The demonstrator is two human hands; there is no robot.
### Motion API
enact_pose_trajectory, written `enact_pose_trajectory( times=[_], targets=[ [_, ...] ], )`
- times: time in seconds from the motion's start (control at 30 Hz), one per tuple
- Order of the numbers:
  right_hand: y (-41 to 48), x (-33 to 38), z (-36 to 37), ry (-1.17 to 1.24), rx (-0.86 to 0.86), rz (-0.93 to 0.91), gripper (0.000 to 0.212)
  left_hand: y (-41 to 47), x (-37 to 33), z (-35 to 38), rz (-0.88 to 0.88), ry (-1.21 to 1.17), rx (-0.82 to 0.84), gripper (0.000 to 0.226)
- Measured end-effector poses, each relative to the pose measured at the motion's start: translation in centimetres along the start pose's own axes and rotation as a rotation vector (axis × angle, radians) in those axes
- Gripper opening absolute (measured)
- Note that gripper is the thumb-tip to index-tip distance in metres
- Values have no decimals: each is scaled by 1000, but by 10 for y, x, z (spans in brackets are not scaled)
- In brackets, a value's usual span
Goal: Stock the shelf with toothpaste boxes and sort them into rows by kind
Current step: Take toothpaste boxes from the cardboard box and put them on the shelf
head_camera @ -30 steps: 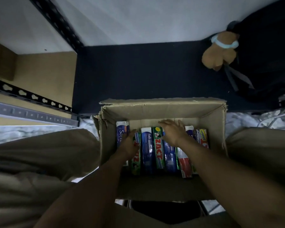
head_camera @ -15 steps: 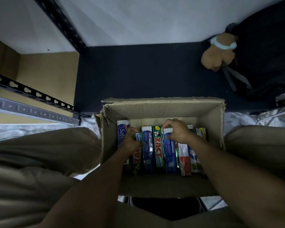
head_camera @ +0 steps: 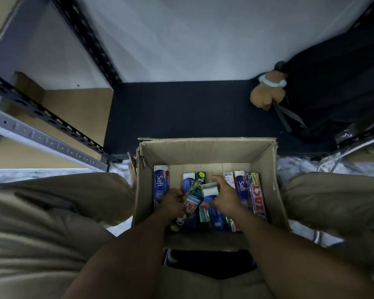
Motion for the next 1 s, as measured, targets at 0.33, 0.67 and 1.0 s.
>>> enact_pose_trajectory(
  times=[0.33,0.67,1.0],
  targets=[
    [-21,-11,-20,249,-114,132,49,-28,-19,-3,-10,-163,66,21],
    [-49,72,-77,644,-205,-58,42,-96,-115,-30,206,-569,98,41],
    [-117,174,-152,634,-525,-391,53,-183,-187,-22,448,-881,275,64]
  ],
)
Point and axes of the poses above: each hand's wrist, its own y-axis towards the middle knuckle, its own z-axis out of the palm, x = y × z, the point moved 6 cm from there along y, towards the middle knuckle
